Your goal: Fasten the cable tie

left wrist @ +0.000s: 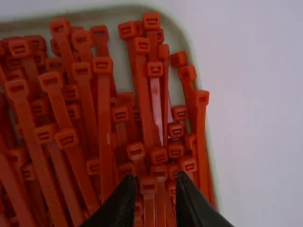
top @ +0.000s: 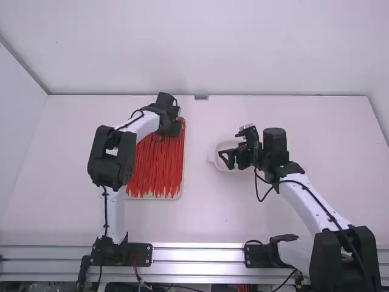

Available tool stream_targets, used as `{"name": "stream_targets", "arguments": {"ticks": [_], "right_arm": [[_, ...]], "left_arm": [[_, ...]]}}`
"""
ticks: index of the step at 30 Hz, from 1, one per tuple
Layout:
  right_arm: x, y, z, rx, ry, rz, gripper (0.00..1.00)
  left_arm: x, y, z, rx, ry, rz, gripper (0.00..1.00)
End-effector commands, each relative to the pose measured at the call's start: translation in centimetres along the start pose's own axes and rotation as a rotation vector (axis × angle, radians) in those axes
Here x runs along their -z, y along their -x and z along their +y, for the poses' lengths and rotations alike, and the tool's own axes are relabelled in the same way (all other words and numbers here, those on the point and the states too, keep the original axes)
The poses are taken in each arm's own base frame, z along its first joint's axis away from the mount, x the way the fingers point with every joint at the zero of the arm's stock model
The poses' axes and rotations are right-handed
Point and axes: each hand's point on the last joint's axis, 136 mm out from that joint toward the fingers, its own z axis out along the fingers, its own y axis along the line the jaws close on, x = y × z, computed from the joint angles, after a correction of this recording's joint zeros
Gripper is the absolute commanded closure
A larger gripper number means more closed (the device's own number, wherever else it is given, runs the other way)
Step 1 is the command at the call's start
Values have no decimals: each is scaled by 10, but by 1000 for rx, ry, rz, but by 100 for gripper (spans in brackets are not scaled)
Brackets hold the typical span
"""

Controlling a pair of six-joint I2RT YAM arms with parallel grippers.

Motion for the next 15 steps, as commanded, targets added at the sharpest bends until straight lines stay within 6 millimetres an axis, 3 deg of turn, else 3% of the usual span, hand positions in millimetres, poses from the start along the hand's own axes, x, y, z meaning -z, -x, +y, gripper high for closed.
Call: {"name": "stream_targets", "arguments": {"ticks": [1, 15], "right_arm": [[2, 15, 4, 17, 12, -25, 2], [2, 13, 4, 8, 13, -19, 1]], "left_arm": [[-9, -8, 6, 14, 12, 26, 79], [-9, -8, 6, 14, 12, 25, 82]]}}
